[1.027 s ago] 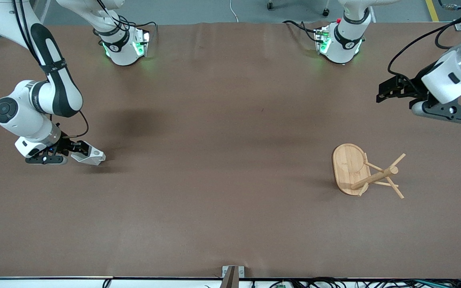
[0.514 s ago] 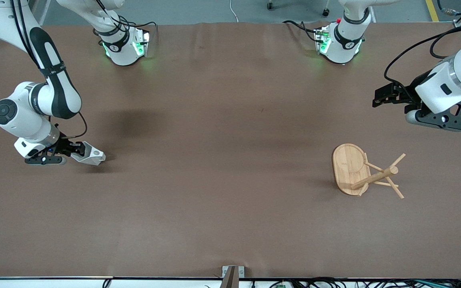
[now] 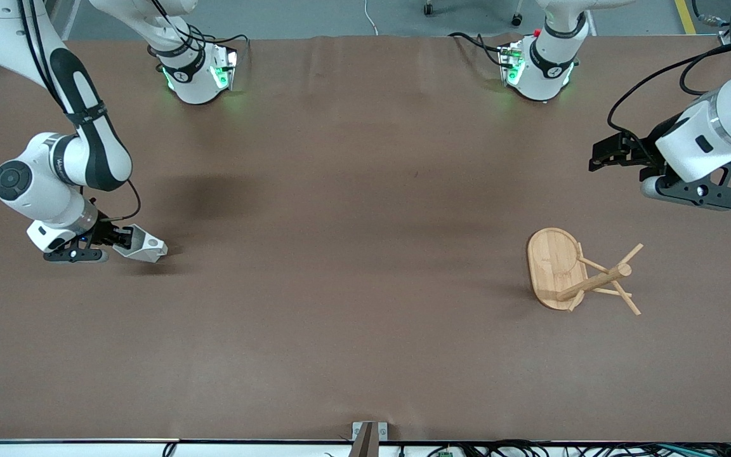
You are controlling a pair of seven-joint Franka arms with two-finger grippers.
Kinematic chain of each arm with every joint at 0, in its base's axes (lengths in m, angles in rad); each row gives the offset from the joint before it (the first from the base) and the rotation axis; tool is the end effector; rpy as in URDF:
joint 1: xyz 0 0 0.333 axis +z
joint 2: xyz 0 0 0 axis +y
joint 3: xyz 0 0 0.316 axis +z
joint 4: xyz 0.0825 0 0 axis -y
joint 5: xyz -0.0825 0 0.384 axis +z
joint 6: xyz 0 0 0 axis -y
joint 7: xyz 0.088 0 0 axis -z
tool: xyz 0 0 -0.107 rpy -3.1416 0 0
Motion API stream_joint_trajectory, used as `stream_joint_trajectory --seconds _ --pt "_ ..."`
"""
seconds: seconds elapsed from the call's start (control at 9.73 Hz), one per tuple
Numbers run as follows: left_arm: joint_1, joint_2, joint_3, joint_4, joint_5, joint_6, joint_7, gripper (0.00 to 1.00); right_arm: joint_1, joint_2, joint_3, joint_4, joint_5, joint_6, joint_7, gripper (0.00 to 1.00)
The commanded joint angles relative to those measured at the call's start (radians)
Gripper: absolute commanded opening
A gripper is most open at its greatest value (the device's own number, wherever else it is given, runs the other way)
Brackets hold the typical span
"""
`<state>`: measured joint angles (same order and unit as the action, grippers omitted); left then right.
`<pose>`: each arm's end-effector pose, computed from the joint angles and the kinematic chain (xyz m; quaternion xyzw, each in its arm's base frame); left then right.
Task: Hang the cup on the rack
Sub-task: 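Grasp the white cup with the right gripper, then lift the cup with the right gripper while the left gripper approaches it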
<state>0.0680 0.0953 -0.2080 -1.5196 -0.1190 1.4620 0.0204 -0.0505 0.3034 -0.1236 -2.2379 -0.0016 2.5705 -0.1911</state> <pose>0.5629 -0.0876 0.5883 0.9914 -0.0820 -0.0792 0.0646 0.5411 -0.0956 0.2365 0.9996 0.0122 0.0120 0.0214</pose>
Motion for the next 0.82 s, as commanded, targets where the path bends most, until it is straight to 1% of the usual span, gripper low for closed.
stream_joint_trajectory --seconds 0.0,0.1,0.21,0.41,0.51,0.62,0.72 --pt "-0.005 0.014 -0.002 -0.007 -0.001 0.0 0.012 1.0 -0.012 -0.006 0.01 -0.002 0.0 -0.003 0.004 0.01" --pt "-0.007 0.015 -0.008 -0.007 -0.001 0.0 0.012 1.0 -0.008 -0.007 0.012 0.009 0.0 -0.027 0.002 0.01" --pt "-0.01 0.015 -0.028 -0.007 -0.001 0.0 0.012 1.0 -0.006 -0.013 0.013 0.055 0.0 -0.118 0.001 0.01" --pt "-0.011 0.02 -0.074 -0.007 -0.008 0.0 0.012 1.0 0.024 -0.036 0.013 0.192 0.0 -0.321 0.001 0.01" --pt "-0.014 0.023 -0.102 -0.007 -0.01 0.0 0.012 1.0 0.044 -0.046 0.016 0.252 0.003 -0.395 0.004 0.01" --pt "-0.023 0.04 -0.131 -0.004 -0.011 0.001 0.012 1.0 0.082 -0.055 0.016 0.302 0.035 -0.43 0.006 0.01" --pt "-0.043 0.067 -0.151 0.03 -0.013 0.006 0.012 1.0 0.11 -0.053 0.024 0.369 0.105 -0.469 0.002 0.01"
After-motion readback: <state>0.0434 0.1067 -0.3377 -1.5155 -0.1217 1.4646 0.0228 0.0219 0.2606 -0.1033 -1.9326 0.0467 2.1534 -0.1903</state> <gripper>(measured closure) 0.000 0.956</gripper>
